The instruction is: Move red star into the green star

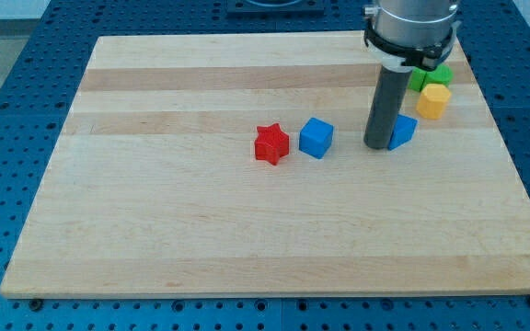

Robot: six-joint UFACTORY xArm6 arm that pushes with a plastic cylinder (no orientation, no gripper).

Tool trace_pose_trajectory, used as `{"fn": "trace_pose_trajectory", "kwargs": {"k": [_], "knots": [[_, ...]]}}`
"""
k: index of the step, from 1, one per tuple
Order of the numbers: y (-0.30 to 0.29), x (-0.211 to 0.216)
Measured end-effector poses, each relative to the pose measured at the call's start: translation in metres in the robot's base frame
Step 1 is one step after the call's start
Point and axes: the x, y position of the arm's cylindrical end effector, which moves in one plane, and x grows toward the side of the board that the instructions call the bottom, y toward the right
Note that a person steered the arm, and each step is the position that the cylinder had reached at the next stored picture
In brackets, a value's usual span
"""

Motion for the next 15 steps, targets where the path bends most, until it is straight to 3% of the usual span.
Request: {"fn": "trace_pose_trajectory", "kwargs": {"k": [2,3,4,5,6,7,8,9,10,11,13,15], "knots": [[0.0,0.007],[-0.004,0.075],[-0.039,0.104],[-0.102,0.088],[-0.165,0.036],[-0.195,0.013],[-0.194,0.008],[-0.133,-0.007],[-0.028,-0.007],[0.026,-0.015],[0.019,-0.01],[-0.051,-0.035]]}}
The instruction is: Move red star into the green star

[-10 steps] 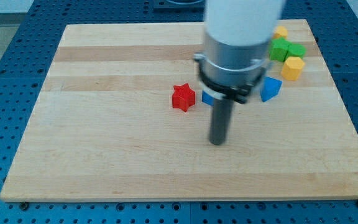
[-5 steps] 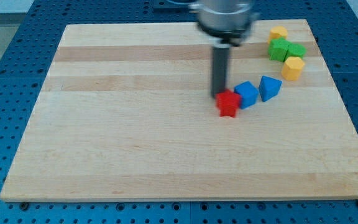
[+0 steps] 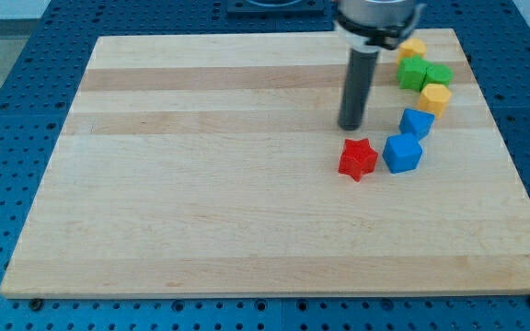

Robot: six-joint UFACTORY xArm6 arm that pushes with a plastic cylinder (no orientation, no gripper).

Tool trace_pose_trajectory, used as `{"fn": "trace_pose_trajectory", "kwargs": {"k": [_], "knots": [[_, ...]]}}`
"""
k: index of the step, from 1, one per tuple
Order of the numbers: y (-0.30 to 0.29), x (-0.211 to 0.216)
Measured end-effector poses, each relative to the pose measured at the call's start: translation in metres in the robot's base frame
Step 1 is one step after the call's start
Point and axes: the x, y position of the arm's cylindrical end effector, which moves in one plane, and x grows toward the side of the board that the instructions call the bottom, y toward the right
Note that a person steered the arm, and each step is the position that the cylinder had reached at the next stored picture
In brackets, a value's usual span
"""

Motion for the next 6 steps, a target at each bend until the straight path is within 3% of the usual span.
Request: {"fn": "trace_pose_trajectory", "kwargs": {"k": [1,2,3,4,5,6], "knots": [[-0.029,0.028],[-0.018,0.122],[-0.016,0.127],[-0.002,0.112],[0.041,0.016],[0.077,-0.055]]}}
